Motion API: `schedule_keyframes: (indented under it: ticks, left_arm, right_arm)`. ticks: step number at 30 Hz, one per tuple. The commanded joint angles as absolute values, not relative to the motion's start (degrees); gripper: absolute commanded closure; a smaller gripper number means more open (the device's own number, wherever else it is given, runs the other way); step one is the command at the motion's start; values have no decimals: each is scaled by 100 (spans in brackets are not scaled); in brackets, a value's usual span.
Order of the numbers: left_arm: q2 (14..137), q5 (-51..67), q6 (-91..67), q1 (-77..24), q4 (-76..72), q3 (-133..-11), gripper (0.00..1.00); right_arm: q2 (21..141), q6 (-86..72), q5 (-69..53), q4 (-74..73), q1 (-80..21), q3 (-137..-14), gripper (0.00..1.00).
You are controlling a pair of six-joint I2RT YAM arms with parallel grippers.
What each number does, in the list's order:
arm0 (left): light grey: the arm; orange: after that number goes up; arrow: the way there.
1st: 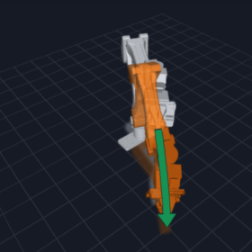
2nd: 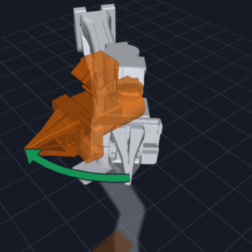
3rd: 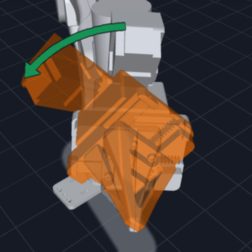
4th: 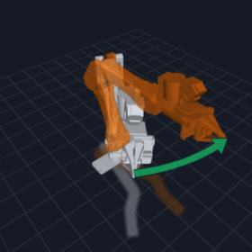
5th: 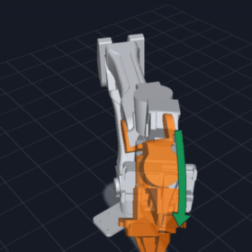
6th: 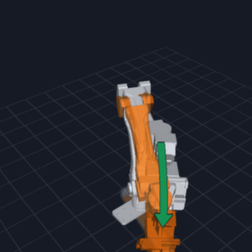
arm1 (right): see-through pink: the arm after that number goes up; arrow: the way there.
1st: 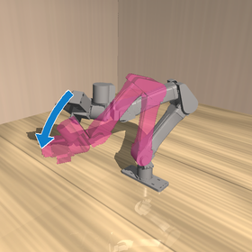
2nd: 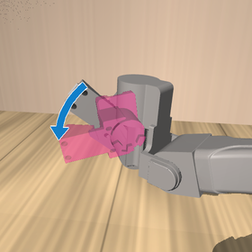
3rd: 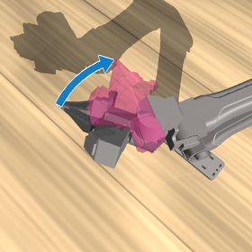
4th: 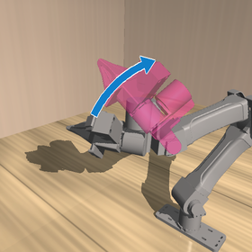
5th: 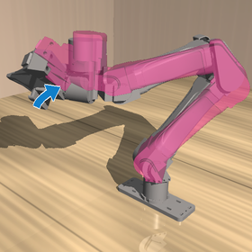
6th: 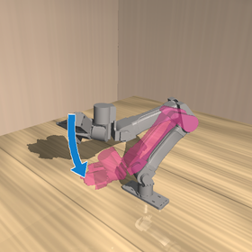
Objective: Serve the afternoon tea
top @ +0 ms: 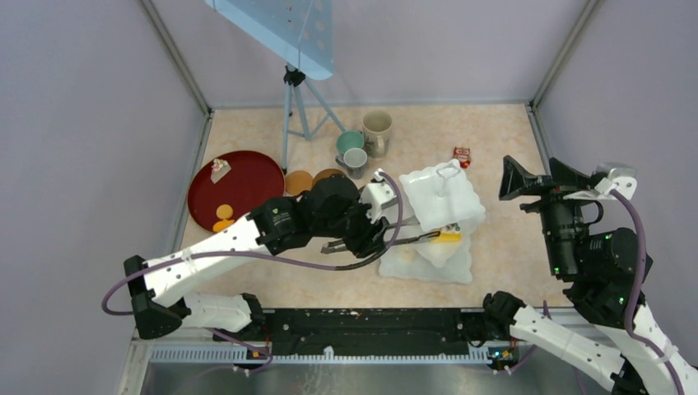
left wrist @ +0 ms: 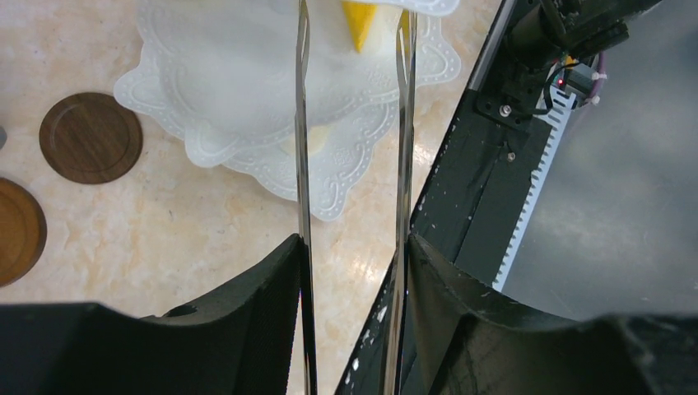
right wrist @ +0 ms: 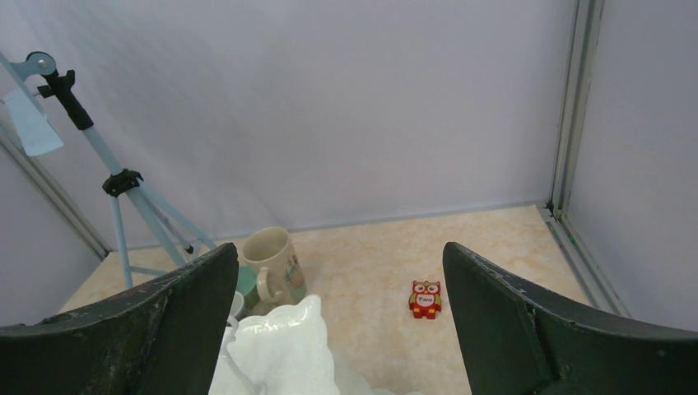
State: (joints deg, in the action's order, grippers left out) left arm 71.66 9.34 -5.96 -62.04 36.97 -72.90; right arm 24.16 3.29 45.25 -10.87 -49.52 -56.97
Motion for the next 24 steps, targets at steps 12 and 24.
schedule_keyframes:
  ticks: [12, 24]
  left_arm:
    - [6032, -1271, -1076, -5929, 5458, -7478, 50]
    - [6342, -2393, -635, -2546, 5005, -7369, 50]
  right_arm:
    - [2157, 406, 4119, -924, -5023, -5337, 8]
    - [1924, 163, 3691, -1383, -5019, -5217, 8]
